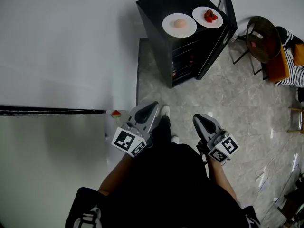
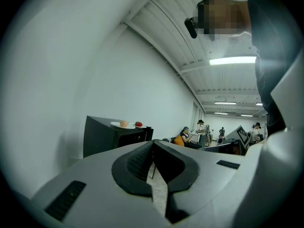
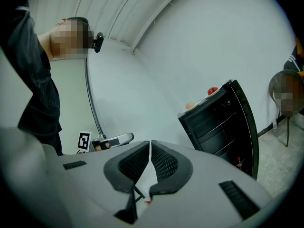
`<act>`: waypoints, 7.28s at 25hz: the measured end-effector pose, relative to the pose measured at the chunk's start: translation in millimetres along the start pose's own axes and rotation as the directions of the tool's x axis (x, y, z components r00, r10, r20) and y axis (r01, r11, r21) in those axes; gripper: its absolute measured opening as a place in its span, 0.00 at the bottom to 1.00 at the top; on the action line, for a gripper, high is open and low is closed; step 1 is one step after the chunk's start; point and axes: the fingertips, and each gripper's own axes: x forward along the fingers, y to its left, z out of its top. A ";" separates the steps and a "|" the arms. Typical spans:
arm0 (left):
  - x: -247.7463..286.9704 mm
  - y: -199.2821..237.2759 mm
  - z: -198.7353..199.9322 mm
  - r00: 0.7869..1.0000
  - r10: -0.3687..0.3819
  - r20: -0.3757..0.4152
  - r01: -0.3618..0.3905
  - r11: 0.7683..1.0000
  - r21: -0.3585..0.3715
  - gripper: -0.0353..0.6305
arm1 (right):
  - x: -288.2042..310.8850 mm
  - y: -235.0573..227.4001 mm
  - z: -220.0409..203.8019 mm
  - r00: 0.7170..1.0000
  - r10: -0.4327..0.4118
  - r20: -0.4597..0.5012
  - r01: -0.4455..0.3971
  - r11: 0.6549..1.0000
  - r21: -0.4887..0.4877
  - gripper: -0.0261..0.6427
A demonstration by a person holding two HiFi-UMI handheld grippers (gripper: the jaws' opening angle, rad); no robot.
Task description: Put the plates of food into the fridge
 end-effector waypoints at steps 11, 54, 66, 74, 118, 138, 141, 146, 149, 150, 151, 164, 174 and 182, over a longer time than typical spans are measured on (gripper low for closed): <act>61.8 80.5 24.4 0.999 -0.038 -0.010 0.038 0.998 -0.041 0.09 | 91.9 -49.3 36.0 0.999 -0.030 -0.022 0.031 0.999 0.015 0.09; 170.7 178.0 56.7 0.999 0.037 -0.025 -0.038 0.998 -0.049 0.09 | 225.7 -199.4 99.0 0.991 -0.067 0.112 -0.003 0.847 0.532 0.19; 178.1 187.8 58.6 0.997 0.075 -0.031 -0.076 0.996 -0.050 0.09 | 237.5 -223.3 102.9 0.984 -0.091 0.155 -0.039 0.733 0.679 0.21; 177.3 195.0 57.5 0.994 0.099 -0.037 -0.101 0.994 -0.051 0.09 | 247.0 -240.4 101.6 0.976 -0.144 0.166 -0.042 0.622 0.782 0.21; 157.9 151.6 42.3 0.999 -0.015 -0.041 0.010 0.995 -0.103 0.09 | 146.7 -192.5 74.0 0.969 -0.186 0.164 -0.044 0.520 0.853 0.10; 158.7 151.5 26.1 0.997 -0.019 -0.078 0.011 0.994 -0.111 0.09 | 135.1 -223.8 25.4 0.968 -0.239 0.077 0.056 0.504 0.862 0.10; 159.2 153.4 25.1 0.997 -0.012 -0.079 0.003 0.994 -0.108 0.09 | 139.0 -234.1 16.5 0.967 -0.246 0.059 0.076 0.505 0.860 0.10; 158.0 155.8 25.1 0.997 0.003 -0.083 -0.012 0.994 -0.110 0.09 | 144.8 -245.9 9.0 0.970 -0.240 0.035 0.093 0.502 0.860 0.10; 156.7 158.1 26.5 0.997 0.007 -0.079 -0.016 0.994 -0.112 0.09 | 147.8 -252.3 5.1 0.972 -0.233 0.016 0.108 0.510 0.853 0.10; 156.4 158.6 27.7 0.997 0.008 -0.075 -0.016 0.994 -0.111 0.09 | 148.6 -254.5 3.6 0.972 -0.233 0.011 0.113 0.511 0.852 0.10; 156.5 158.9 29.2 0.997 0.011 -0.074 -0.019 0.994 -0.110 0.09 | 149.2 -256.9 1.8 0.972 -0.235 0.007 0.117 0.511 0.851 0.10; 159.8 163.9 29.3 0.995 0.039 -0.087 -0.049 0.992 -0.115 0.09 | 171.8 -287.2 -19.0 0.978 -0.207 -0.039 0.143 0.515 0.845 0.10; 168.2 162.6 28.7 0.995 0.034 -0.088 -0.044 0.993 -0.111 0.09 | 185.2 -306.3 -34.2 0.972 -0.225 -0.071 0.178 0.500 0.847 0.10; 165.2 164.3 29.6 0.995 0.049 -0.085 -0.058 0.993 -0.103 0.09 | 203.1 -321.1 -38.4 0.973 -0.208 -0.097 0.195 0.525 0.829 0.10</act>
